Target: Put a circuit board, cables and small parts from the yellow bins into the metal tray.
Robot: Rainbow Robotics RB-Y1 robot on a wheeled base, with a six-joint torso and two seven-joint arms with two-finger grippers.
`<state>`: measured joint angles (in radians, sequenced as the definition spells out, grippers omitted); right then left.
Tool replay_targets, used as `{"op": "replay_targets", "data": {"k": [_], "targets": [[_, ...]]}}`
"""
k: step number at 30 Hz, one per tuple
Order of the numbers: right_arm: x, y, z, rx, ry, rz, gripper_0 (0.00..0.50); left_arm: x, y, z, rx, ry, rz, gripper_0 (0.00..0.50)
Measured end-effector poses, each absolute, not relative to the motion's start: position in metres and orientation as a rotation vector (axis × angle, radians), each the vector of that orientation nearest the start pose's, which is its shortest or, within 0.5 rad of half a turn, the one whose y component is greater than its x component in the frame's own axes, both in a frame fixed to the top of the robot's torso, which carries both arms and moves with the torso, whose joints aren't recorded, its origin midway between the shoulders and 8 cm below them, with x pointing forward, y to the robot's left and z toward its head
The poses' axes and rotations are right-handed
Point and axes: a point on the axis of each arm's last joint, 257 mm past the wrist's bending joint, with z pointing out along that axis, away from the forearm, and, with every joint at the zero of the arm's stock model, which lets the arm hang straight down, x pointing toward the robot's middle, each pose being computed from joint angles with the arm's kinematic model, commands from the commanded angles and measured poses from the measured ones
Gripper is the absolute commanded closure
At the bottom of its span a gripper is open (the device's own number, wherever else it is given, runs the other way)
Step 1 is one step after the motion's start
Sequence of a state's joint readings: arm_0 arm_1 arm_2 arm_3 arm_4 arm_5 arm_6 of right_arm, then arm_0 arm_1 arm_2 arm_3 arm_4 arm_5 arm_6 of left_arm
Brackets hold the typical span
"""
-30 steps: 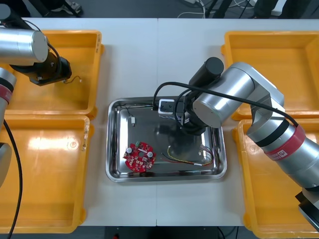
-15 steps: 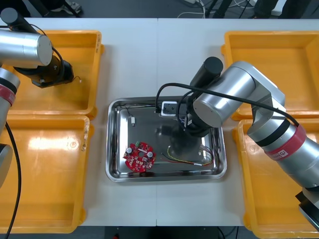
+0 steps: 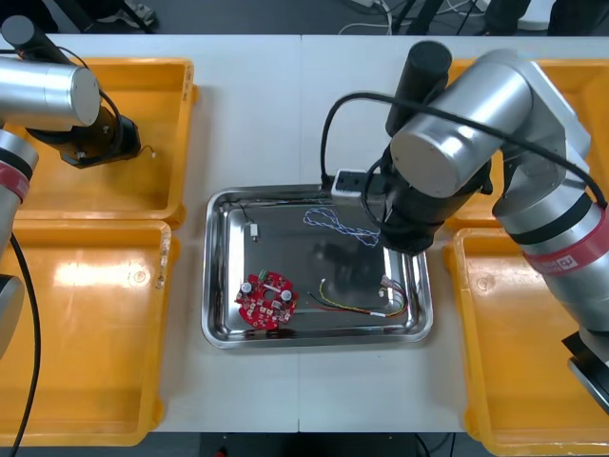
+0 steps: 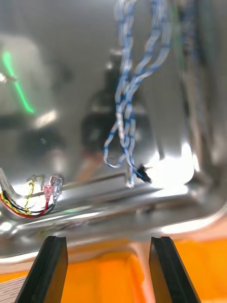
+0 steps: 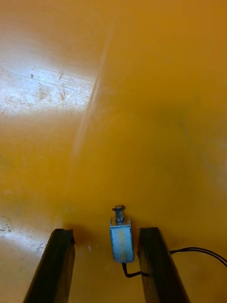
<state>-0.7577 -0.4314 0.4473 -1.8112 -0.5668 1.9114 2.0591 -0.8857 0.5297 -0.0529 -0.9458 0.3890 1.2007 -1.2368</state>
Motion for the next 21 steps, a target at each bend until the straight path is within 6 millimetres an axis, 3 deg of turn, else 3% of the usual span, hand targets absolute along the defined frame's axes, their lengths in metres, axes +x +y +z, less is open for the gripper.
{"op": "replay_targets", "data": {"k": [1,2,7,11,16,21], "targets": [[0.458,-0.122,-0.196,-1.651,2.279,-0.295,0.0,0.638,0.351,-0.206,-0.367,2.462,0.024,0.426],[0.46,-0.122,-0.19,-1.621,2.285,-0.284,0.0,0.639,0.351,-0.206,-0.365,2.458,0.025,0.497],[0.469,-0.135,-0.158,-1.466,2.304,-0.253,0.0,0.648,0.351,-0.206,-0.34,2.426,0.039,0.5],[0.472,-0.16,-0.14,-1.223,2.403,-0.221,0.0,0.651,0.35,-0.203,-0.325,2.419,0.051,0.5],[0.474,-0.194,-0.125,-1.1,2.458,-0.216,0.0,0.651,0.35,-0.203,-0.327,2.419,0.046,0.5],[0.474,-0.224,-0.105,-0.728,2.569,-0.121,0.0,0.641,0.351,-0.203,-0.335,2.467,0.056,0.5]]}}
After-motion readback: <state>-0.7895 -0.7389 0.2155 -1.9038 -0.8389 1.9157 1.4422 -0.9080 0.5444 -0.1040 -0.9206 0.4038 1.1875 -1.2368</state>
